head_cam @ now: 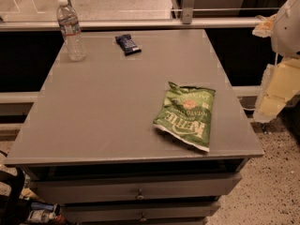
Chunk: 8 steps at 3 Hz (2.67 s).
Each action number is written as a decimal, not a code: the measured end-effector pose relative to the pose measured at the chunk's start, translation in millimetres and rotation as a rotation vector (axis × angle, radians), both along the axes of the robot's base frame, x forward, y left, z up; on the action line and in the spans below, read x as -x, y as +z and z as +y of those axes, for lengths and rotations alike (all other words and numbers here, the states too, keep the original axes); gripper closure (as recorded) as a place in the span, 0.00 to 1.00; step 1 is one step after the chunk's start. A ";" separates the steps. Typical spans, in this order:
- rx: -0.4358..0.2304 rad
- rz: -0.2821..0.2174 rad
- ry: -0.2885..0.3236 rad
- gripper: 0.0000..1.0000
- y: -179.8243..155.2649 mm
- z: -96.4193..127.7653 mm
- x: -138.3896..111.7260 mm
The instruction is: Pick rxbar blueberry
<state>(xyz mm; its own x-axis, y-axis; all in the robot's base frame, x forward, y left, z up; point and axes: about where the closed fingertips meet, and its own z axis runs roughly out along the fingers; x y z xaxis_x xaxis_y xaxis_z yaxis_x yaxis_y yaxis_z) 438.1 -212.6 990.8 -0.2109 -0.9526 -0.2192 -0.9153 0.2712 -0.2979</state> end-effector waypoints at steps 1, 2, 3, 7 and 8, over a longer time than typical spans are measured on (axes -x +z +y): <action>0.000 0.000 0.000 0.00 0.1 0.0 0.0; -0.009 -0.013 0.004 0.00 6.2 5.2 -12.8; -0.036 -0.037 0.006 0.00 13.4 21.6 -38.1; -0.603 -0.224 -0.327 0.00 19.0 95.6 -168.9; -0.603 -0.224 -0.327 0.00 19.0 95.7 -168.8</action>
Offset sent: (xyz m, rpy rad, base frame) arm 0.0312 0.0108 0.0092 0.0206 -0.0105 0.0100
